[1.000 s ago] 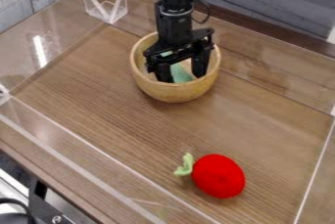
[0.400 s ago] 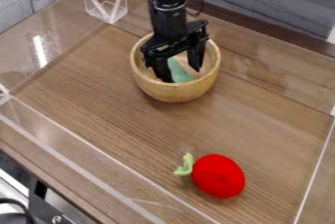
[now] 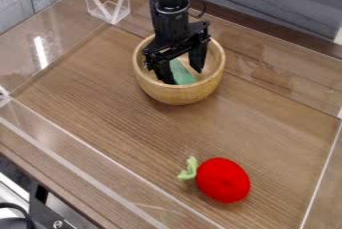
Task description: Remove the green block from the brown bowl and put it on the table
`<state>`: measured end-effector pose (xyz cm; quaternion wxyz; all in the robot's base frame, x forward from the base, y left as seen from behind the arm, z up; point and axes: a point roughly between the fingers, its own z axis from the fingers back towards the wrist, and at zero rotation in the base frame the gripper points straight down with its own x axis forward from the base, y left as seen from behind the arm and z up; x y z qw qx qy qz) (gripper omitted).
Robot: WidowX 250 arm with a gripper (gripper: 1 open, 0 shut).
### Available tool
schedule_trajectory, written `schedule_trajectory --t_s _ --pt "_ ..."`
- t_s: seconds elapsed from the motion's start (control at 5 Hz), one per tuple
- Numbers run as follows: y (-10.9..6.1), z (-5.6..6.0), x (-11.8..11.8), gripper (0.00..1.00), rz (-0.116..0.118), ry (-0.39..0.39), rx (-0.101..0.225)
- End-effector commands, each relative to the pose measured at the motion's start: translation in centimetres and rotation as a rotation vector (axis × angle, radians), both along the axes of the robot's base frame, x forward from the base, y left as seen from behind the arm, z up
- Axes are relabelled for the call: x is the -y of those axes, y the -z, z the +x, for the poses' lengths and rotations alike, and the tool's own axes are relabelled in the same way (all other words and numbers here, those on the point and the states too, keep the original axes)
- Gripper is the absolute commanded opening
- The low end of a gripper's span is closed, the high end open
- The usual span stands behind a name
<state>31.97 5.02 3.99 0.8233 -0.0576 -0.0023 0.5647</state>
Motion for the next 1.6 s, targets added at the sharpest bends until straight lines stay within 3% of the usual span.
schedule_trajectory --t_s 0.0,0.6,0.8,1.4 --pt "-1.2 0.5 0.0 1.0 0.024 -0.003 0.052" --pt "-0.5 0.7 0.3 1.0 0.058 -0.014 0.057" --pt "-0.5 0.8 0.4 0.0 0.06 -0.016 0.059" --pt "-4.1 1.3 1.0 0.0 0.02 -0.049 0.111"
